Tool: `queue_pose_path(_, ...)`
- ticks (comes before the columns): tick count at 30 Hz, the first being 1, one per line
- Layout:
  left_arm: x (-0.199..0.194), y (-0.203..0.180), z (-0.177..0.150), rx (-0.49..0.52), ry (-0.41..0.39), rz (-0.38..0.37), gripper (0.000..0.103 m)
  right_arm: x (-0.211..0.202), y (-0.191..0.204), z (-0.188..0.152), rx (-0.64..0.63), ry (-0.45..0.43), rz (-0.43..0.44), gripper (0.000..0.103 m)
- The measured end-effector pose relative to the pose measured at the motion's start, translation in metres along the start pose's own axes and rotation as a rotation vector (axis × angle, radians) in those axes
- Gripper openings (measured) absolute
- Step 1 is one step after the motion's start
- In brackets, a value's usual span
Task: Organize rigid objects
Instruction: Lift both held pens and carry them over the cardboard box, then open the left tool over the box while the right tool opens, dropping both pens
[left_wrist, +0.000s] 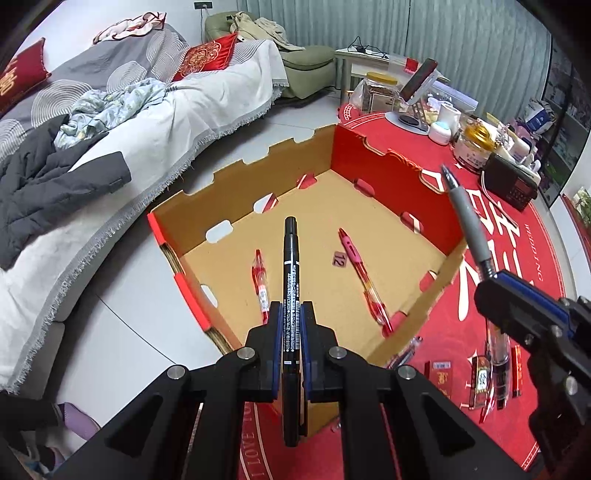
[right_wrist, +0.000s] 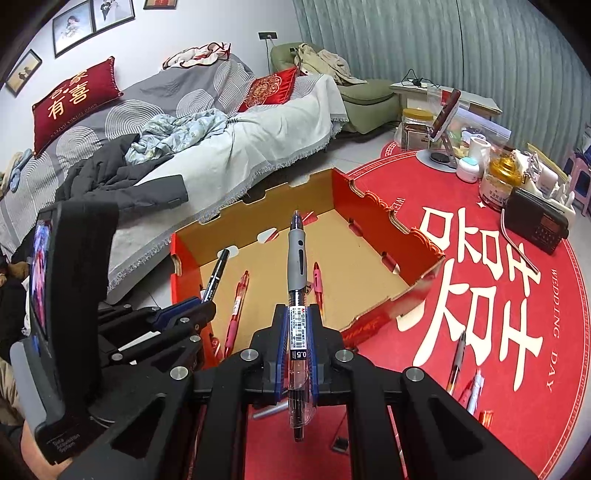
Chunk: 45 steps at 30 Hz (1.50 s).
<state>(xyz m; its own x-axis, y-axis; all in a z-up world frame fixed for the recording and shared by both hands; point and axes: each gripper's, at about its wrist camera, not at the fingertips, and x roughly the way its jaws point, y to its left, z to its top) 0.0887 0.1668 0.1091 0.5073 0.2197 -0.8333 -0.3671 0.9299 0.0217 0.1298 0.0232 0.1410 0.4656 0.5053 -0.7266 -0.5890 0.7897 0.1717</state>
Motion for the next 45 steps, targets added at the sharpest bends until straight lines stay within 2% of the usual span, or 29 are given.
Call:
queue_pose_path(15, 0.023, 0.011, 0.033, 0.013, 0.006, 0.022, 0.009, 0.03, 0.0, 0.023, -0.029, 0.025, -0.017, 0.011)
queue_pose_path(21, 0.029, 0.006, 0.033, 0.022, 0.019, -0.007, 0.009, 0.043, 0.0, 0.026, -0.035, 0.042, -0.019, 0.011)
queue_pose_path(38, 0.058, 0.01, 0.039, -0.002, 0.079, -0.019, 0.01, 0.073, -0.006, 0.036, -0.023, 0.071, 0.0, 0.011)
queue_pose_path(39, 0.062, 0.01, 0.04, 0.002, 0.098, -0.022, 0.018, 0.077, -0.006, 0.038, -0.019, 0.077, 0.019, 0.011)
queue_pose_path(40, 0.066, 0.01, 0.04, 0.005, 0.117, -0.026, 0.044, 0.081, -0.008, 0.039, -0.016, 0.097, 0.028, 0.011)
queue_pose_path(41, 0.067, 0.011, 0.039, -0.001, 0.122, -0.027, 0.056, 0.084, -0.009, 0.039, -0.017, 0.107, 0.017, 0.011)
queue_pose_path(42, 0.064, 0.013, 0.038, -0.008, 0.1, -0.024, 0.062, 0.082, -0.01, 0.039, -0.023, 0.094, -0.012, 0.011)
queue_pose_path(45, 0.057, 0.014, 0.036, -0.004, 0.07, -0.03, 0.062, 0.067, -0.019, 0.034, -0.013, 0.061, -0.047, 0.011)
